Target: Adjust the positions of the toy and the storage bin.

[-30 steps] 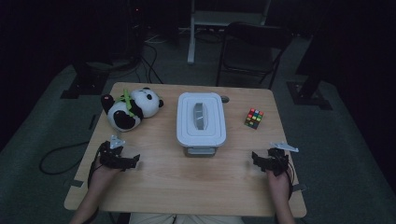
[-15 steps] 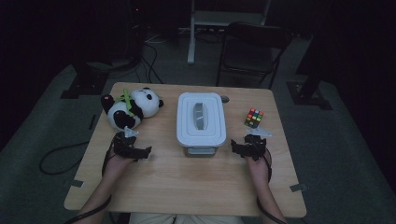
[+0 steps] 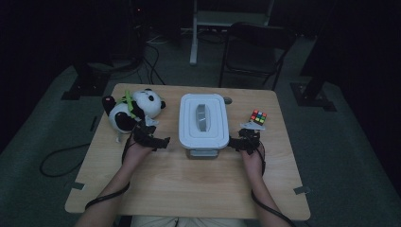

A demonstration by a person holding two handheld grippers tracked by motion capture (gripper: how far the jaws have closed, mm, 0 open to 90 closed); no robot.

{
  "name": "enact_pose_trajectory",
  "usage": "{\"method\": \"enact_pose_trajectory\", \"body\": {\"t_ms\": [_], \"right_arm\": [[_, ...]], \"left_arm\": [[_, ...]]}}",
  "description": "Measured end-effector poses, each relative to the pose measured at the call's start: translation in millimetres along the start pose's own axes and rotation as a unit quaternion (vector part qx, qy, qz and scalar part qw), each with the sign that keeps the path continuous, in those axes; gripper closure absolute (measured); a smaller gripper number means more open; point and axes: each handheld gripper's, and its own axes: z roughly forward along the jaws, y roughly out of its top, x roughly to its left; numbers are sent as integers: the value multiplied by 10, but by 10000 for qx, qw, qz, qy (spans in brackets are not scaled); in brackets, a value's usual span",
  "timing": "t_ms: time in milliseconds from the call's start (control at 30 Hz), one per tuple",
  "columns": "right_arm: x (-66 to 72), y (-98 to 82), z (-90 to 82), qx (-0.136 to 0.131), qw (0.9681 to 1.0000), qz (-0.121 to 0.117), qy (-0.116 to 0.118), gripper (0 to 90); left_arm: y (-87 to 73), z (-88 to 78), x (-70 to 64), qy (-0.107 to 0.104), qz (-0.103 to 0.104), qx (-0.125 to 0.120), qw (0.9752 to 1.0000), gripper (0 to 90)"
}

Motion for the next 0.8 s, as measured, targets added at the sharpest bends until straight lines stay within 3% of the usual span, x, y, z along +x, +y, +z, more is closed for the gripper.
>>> {"method": "enact_pose_trajectory", "body": {"t_ms": [367,533,667,800], "right_arm": [[26,102,165,-1,10000,49,25,150],[36,135,167,-31,9998,48,164,171],[30,138,172,69,9992,133,379,204],[38,135,155,51,9992,49,382,225]], "left_arm": [[367,232,-86,88,115,36,9999,24],[406,274,-165,-76,188,76,9998,23],[408,277,-202,10,314,130,9994,24],[410,281,-248,52,593,271,9979,26]]}}
